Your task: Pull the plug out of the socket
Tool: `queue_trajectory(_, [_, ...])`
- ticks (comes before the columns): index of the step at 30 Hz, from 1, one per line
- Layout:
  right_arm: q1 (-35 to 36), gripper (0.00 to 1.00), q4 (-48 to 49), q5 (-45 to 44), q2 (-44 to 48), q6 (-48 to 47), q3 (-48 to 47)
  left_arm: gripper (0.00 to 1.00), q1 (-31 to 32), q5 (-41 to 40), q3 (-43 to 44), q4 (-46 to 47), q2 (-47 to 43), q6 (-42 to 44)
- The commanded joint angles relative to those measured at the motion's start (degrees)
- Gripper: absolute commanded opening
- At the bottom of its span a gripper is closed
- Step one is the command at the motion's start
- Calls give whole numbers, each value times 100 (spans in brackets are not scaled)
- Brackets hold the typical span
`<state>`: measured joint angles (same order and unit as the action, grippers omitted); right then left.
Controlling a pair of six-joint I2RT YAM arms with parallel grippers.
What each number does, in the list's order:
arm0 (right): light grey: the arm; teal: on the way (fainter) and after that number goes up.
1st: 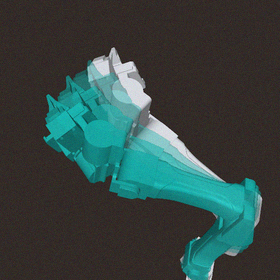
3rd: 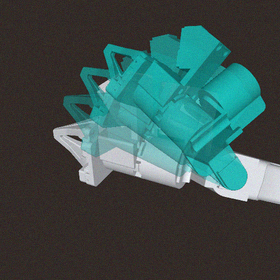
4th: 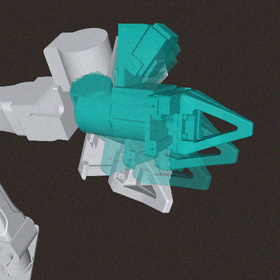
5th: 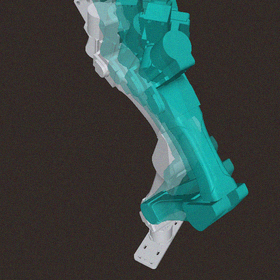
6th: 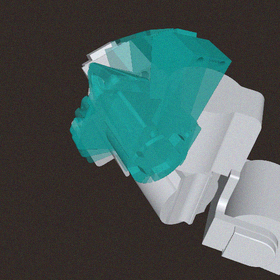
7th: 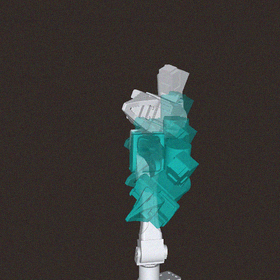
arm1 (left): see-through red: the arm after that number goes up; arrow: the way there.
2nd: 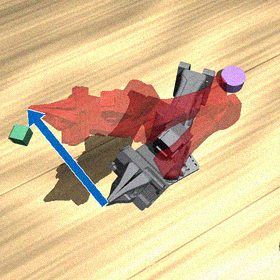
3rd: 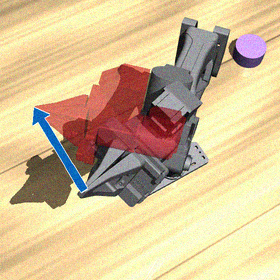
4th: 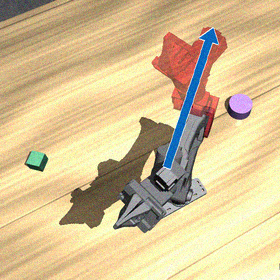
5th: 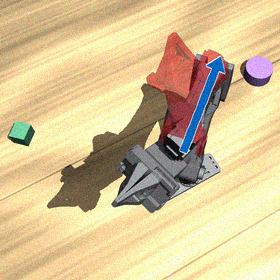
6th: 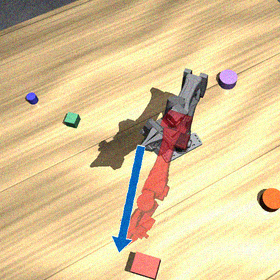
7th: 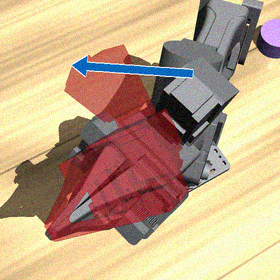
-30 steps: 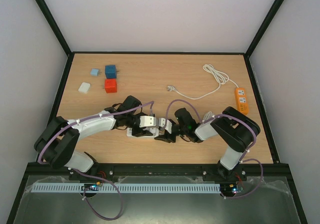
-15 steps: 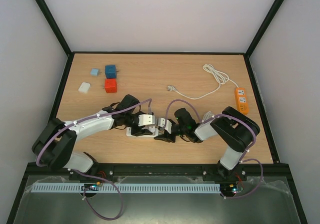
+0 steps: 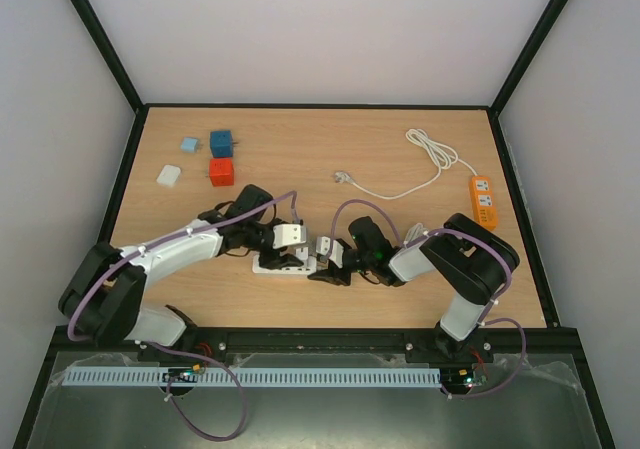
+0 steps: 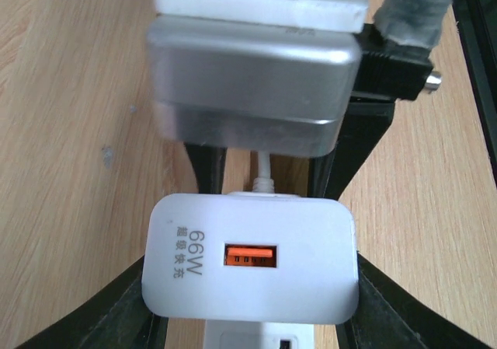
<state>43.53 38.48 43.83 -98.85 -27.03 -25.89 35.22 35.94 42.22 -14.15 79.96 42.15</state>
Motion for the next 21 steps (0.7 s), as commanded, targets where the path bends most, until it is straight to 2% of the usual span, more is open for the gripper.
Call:
queue_trajectory(1, [33,35,-165,-45,-73,-121,-95,31,-224,221,246,-310,-267,184])
queue_trajectory(10, [31,46,-235,-41,193,-14,-171,31,-859,40,512,-1102,-704,568])
queue_trajectory(17, [33,64,-322,-35,446,16,-222,31,-1640,-218,899,-2043,-954,1141])
queue_trajectory(21, [29,75,-416,-16,635,57,-274,31,-2174,-583,1242,-2703,-896,1874])
